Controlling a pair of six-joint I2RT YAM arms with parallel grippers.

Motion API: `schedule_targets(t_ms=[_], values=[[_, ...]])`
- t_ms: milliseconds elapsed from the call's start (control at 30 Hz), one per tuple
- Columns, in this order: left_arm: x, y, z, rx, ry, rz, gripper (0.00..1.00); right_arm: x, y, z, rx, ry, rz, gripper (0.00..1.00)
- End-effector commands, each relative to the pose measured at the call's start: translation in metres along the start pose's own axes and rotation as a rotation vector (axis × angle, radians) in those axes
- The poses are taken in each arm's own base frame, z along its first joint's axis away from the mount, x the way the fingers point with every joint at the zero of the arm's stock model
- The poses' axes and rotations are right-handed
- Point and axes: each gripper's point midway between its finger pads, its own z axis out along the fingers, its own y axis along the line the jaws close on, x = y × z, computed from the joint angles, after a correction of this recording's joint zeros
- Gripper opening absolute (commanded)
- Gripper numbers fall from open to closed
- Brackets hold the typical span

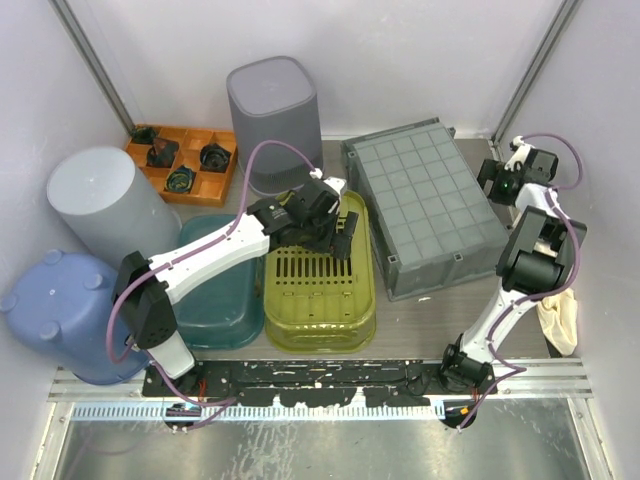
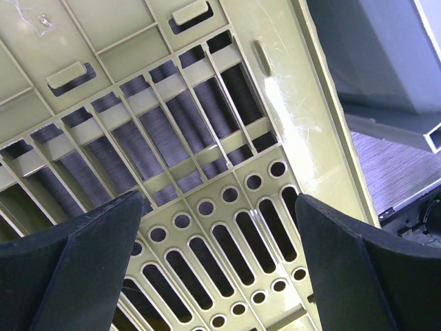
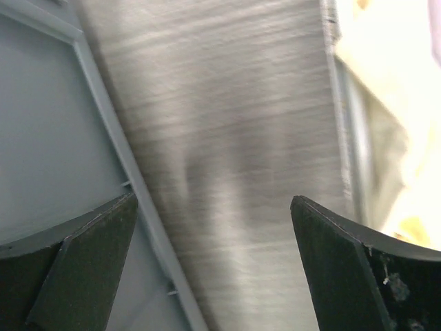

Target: Turn the large container upside down

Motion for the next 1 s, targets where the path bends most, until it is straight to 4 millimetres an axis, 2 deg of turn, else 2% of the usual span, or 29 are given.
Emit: schedule_targets(t_ms=[0, 100, 267, 333, 433, 567, 733, 867, 967], values=[[0.053, 0.059, 0.019, -0.206, 0.207, 0.027, 0.98, -0.004, 0.043, -0.043, 0.064, 0.015, -0.373, 1.00], [0.047, 0.057, 0.014, -0.206, 0.188, 0.025, 0.98, -0.010, 0.047, -0.061, 0.179, -0.003, -0.511, 1.00], [0.039, 0.054, 0.011, -0.194, 0.169, 0.030, 0.98, -0.028, 0.049, -0.087, 0.255, -0.057, -0.537, 1.00], [0.039, 0.054, 0.011, -0.193, 0.164, 0.028, 0.98, -0.041, 0.049, -0.097, 0.281, -0.108, -0.565, 1.00], [0.035, 0.053, 0.009, -0.193, 0.149, 0.027, 0.98, -0.061, 0.031, -0.106, 0.381, -0.140, -0.608, 1.00], [0.030, 0.052, 0.005, -0.187, 0.123, 0.024, 0.98, -0.068, -0.004, -0.109, 0.483, -0.102, -0.591, 1.00], [0.027, 0.050, 0.004, -0.178, 0.114, 0.022, 0.98, -0.079, -0.015, -0.125, 0.543, -0.135, -0.621, 1.00], [0.026, 0.050, 0.002, -0.177, 0.111, 0.022, 0.98, -0.094, -0.033, -0.142, 0.646, -0.152, -0.644, 1.00], [0.027, 0.050, 0.002, -0.179, 0.115, 0.024, 0.98, -0.105, -0.034, -0.152, 0.636, -0.187, -0.630, 1.00]])
